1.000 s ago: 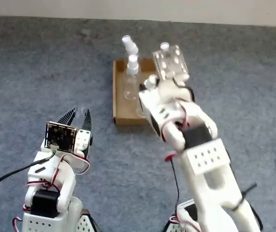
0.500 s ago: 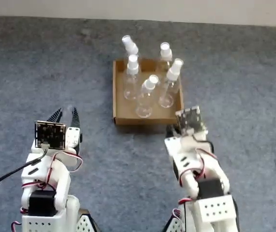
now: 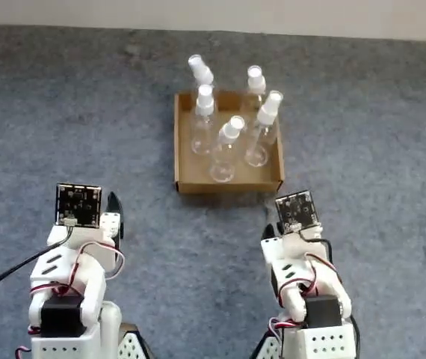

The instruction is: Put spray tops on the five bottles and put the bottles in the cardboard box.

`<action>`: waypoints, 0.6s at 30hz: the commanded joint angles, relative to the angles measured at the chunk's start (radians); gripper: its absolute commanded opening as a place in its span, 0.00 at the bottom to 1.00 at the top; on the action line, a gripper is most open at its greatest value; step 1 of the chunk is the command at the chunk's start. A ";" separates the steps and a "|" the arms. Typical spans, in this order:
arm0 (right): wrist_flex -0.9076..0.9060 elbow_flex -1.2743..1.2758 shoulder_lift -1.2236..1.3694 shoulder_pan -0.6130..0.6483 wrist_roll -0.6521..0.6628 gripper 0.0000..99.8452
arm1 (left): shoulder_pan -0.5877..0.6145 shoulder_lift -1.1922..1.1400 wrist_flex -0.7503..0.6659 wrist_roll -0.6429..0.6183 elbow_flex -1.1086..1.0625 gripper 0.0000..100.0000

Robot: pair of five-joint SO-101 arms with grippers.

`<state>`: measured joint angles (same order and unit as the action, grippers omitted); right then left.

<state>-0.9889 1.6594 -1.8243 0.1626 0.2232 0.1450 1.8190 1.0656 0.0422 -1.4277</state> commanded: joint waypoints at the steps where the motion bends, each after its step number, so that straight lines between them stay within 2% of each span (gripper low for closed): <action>1: -0.005 0.051 -0.016 -0.012 0.009 0.00 | 0.012 0.004 0.040 0.008 -0.028 0.07; 6: -0.027 0.134 -0.013 -0.013 0.009 0.00 | 0.005 0.004 0.026 0.008 -0.160 0.07; 11: -0.124 0.139 -0.013 -0.012 0.006 0.00 | 0.007 0.001 -0.081 0.008 -0.268 0.06; 15: -0.269 0.142 -0.013 -0.010 0.003 0.00 | 0.002 -0.005 -0.072 0.008 -0.268 0.04; 16: -0.265 0.139 -0.013 -0.016 0.003 0.00 | 0.002 -0.005 -0.055 0.009 -0.268 0.00; 18: -0.265 0.139 -0.013 -0.042 0.008 0.00 | 0.002 -0.005 -0.012 0.009 -0.268 0.01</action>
<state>-1.2344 1.6671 -1.8243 0.1519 0.2248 0.1450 1.8174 1.0134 0.0422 -1.6763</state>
